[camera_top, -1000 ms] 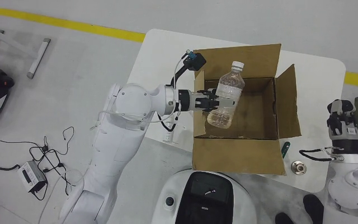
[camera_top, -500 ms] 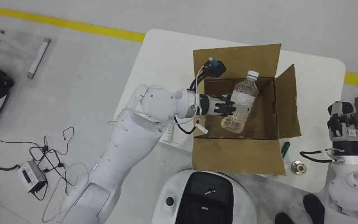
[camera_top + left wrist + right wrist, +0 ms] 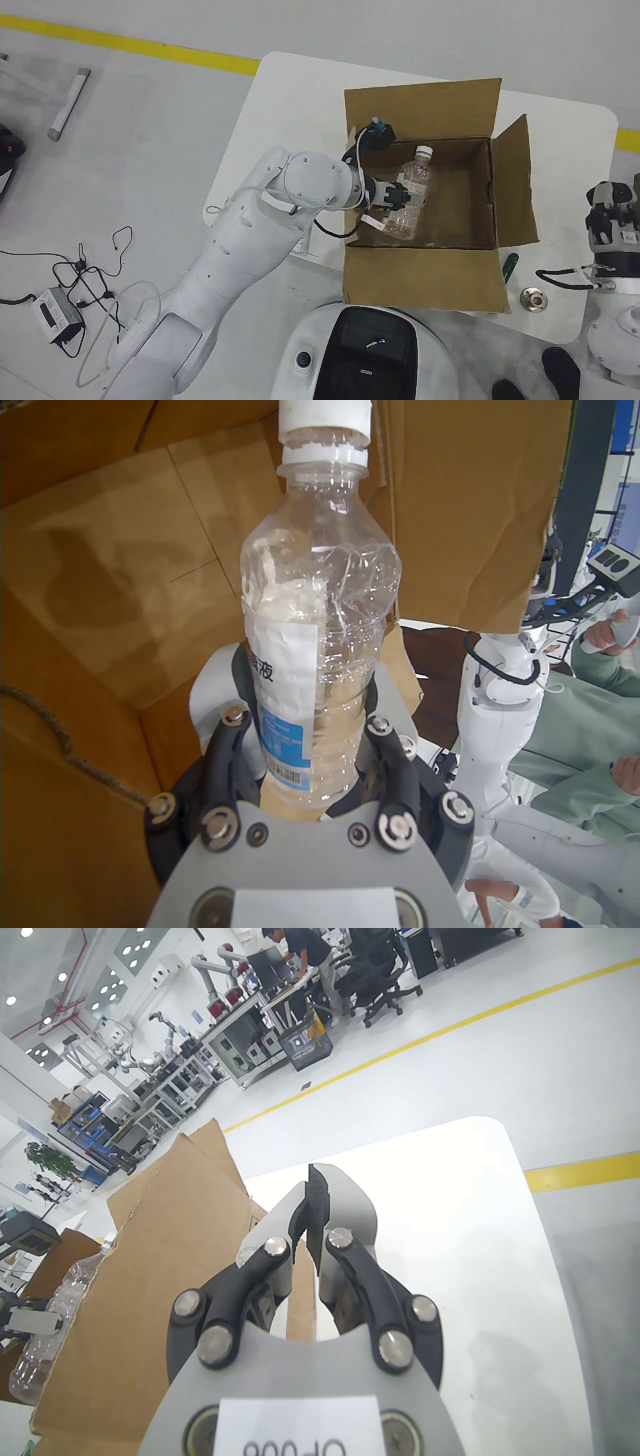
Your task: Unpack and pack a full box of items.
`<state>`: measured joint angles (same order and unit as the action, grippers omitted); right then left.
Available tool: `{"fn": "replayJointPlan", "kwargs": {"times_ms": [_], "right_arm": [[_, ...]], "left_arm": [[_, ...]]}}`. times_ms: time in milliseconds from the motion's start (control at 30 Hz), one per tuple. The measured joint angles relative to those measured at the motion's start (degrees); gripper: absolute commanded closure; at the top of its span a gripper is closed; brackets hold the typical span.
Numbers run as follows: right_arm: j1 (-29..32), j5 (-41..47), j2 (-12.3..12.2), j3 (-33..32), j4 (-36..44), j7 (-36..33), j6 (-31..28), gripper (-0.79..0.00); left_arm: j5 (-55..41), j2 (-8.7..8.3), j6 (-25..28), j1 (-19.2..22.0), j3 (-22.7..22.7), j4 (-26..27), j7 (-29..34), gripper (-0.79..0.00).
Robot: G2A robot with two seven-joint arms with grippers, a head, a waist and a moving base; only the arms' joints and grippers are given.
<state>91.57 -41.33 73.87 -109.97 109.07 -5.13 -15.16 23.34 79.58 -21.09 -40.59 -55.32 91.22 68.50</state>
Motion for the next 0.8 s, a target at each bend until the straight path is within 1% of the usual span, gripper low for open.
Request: {"fn": "replayJointPlan", "kwargs": {"times_ms": [33, 67, 233, 400, 600, 800], "right_arm": [[-0.1, 0.0, 0.0, 0.0, -0.1, 0.0, 0.0, 0.0], [-0.1, 0.0, 0.0, 0.1, -0.1, 0.0, 0.0, 0.0], [-0.4, 0.0, -0.2, 0.1, -0.4, 0.0, 0.1, 0.0], [-0.6, -0.1, -0.3, 0.3, -0.6, 0.0, 0.1, 0.0], [-1.0, -0.2, -0.4, 0.7, -0.9, -0.2, 0.3, 0.0], [-1.5, -0.2, -0.5, 1.8, -1.2, -0.2, 0.6, 0.0]], "left_arm": [[-0.1, 0.0, -0.6, 0.1, 0.2, -0.5, 0.3, -0.431], [-0.1, -0.01, -0.9, 0.2, 0.3, -0.9, 0.4, -0.785], [-0.4, 0.01, -1.2, 0.8, 0.9, -2.6, 0.2, -0.785], [-0.7, 0.04, 0.1, 1.1, 1.1, -2.9, -1.7, -0.785], [-1.6, -0.07, 1.5, 1.3, 0.4, -1.6, -3.6, -0.785], [-2.6, -0.64, 4.7, 0.7, -2.4, 2.1, -5.9, -0.785]]}}
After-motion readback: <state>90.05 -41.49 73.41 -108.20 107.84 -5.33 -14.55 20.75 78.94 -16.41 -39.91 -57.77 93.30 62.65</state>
